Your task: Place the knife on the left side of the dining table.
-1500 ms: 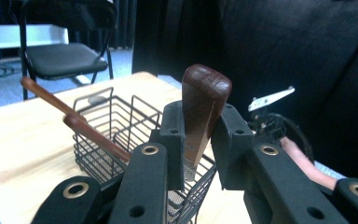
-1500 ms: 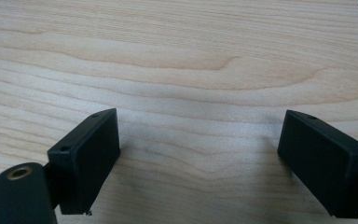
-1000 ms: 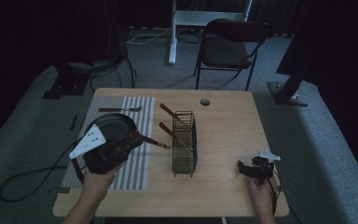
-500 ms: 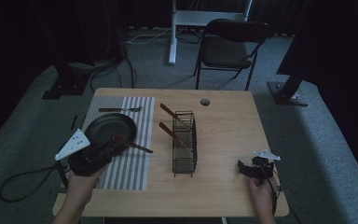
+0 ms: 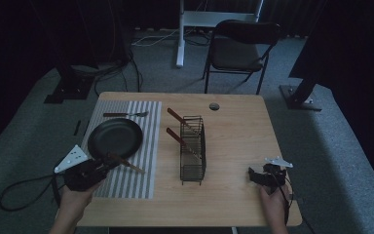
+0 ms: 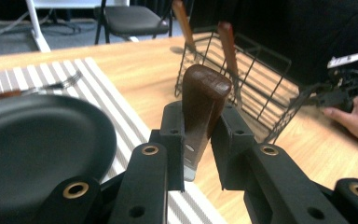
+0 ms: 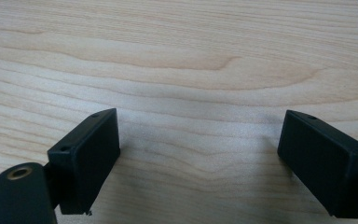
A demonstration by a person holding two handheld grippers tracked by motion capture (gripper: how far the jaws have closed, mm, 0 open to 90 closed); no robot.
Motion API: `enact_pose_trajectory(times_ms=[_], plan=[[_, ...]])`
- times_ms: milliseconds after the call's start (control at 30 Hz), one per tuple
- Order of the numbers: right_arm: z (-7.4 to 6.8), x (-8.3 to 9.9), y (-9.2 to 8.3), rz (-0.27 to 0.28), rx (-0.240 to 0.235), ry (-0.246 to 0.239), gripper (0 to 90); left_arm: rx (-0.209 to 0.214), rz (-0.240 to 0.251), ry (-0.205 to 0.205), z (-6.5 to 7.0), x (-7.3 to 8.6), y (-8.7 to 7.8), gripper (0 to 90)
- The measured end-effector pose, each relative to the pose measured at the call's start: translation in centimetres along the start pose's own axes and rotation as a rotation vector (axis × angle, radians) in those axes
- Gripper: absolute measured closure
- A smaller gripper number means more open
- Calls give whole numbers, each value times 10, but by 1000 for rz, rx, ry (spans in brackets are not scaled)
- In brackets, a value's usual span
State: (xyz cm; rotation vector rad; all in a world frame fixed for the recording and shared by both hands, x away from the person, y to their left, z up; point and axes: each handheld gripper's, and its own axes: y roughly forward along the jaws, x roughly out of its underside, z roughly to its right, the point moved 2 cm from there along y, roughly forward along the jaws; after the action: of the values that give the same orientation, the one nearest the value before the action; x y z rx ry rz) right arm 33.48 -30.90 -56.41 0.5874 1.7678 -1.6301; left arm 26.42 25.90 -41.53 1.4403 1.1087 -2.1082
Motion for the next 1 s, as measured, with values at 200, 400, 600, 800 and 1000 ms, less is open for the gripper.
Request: enact_pose_trajectory(times_ms=[200, 400, 600, 800, 1000], plan=[[0, 0, 0, 0, 0, 0, 118, 29, -2, -39, -11, 12, 0, 763], [0, 0, 0, -1, 0, -1, 118, 52, -23, -71, -22, 23, 9, 763], [0, 0, 0, 0, 0, 0, 118, 64, -24, -80, -26, 27, 11, 763], [0, 0, 0, 0, 0, 0, 118, 57, -34, -115, -32, 28, 9, 752], [0, 0, 0, 0, 0, 0, 118, 25, -39, -152, -40, 36, 4, 743]])
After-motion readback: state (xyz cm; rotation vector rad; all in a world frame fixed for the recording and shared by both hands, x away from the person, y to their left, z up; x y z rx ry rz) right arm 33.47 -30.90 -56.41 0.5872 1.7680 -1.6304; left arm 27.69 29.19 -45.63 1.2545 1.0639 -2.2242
